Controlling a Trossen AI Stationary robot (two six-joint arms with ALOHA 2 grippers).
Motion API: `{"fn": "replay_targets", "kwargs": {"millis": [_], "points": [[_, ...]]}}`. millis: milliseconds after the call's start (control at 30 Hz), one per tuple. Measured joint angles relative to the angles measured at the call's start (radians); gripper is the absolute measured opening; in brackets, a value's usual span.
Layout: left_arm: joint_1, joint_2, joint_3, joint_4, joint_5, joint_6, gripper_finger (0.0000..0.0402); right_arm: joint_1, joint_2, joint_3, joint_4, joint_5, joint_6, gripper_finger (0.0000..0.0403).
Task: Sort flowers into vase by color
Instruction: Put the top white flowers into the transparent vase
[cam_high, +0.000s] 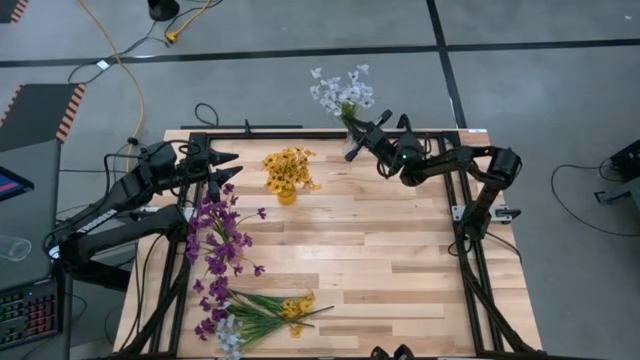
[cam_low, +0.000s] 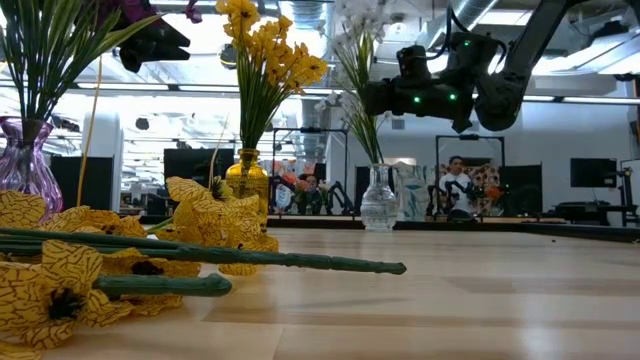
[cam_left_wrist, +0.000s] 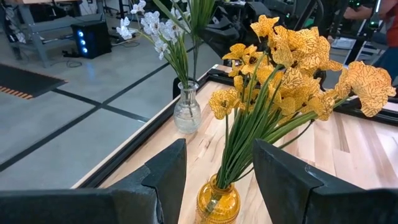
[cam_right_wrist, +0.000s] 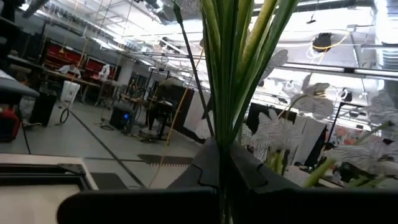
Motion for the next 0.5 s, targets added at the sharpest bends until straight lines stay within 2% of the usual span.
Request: {"fn": "replay_targets", "kwargs": {"millis": [500], "points": [[0.0,0.0,0.0,0.0,0.0,-0.009,0.0169,-0.006,0.0,0.0,-0.102,0.0,0.0,0.0035]]}}
